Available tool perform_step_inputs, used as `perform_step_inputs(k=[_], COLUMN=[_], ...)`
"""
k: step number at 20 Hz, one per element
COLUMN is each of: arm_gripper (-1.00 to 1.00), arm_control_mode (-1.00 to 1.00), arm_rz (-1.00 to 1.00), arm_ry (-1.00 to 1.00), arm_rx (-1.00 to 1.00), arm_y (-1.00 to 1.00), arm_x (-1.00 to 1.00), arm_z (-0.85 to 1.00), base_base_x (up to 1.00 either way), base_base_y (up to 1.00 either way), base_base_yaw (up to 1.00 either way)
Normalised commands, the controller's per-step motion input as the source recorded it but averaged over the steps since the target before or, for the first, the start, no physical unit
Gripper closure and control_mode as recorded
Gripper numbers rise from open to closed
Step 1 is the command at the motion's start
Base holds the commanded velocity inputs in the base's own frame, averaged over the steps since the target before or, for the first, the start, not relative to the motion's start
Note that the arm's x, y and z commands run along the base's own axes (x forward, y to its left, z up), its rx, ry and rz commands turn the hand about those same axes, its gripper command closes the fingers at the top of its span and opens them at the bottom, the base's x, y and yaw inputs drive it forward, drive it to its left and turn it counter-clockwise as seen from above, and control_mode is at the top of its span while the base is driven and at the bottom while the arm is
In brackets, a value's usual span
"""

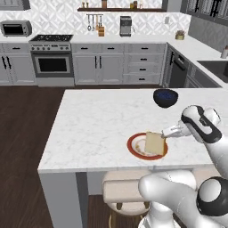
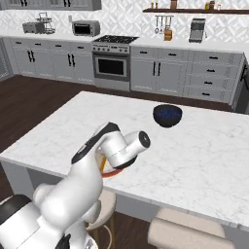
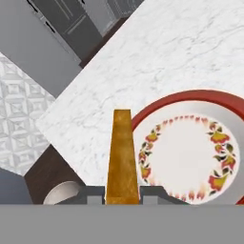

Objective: Start the toaster. Once the lever pops up, take the bread to the plate on the dining counter.

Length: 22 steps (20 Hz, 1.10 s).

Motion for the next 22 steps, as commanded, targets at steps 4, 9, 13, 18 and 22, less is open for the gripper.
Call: perform_step_inputs(k=[4, 9, 13, 18, 22], arm_gripper=[1.0, 1.0, 1.0, -1.0, -1.0], arm_control_mode=[-1.0, -1.0, -1.0, -1.0, -1.0], arm_rz=[0.04, 0.01, 0.0, 0.0, -0.04], arm_ry=[0.0, 0.0, 0.0, -0.04, -0.11], arm_rx=[0.02, 0.0, -0.02, -0.05, -0.14], arm_y=[0.1, 0.01, 0.08, 0.02, -0.02], arm_x=[0.38, 0.32, 0.16, 0.08, 0.0], arm_z=[-0.2, -0.29, -0.47, -0.23, 0.0], base_base_x=[0.0, 0.0, 0.0, 0.0, 0.0], base_base_y=[0.0, 0.0, 0.0, 0.0, 0.0], base_base_yaw=[0.0, 0.0, 0.0, 0.0, 0.0])
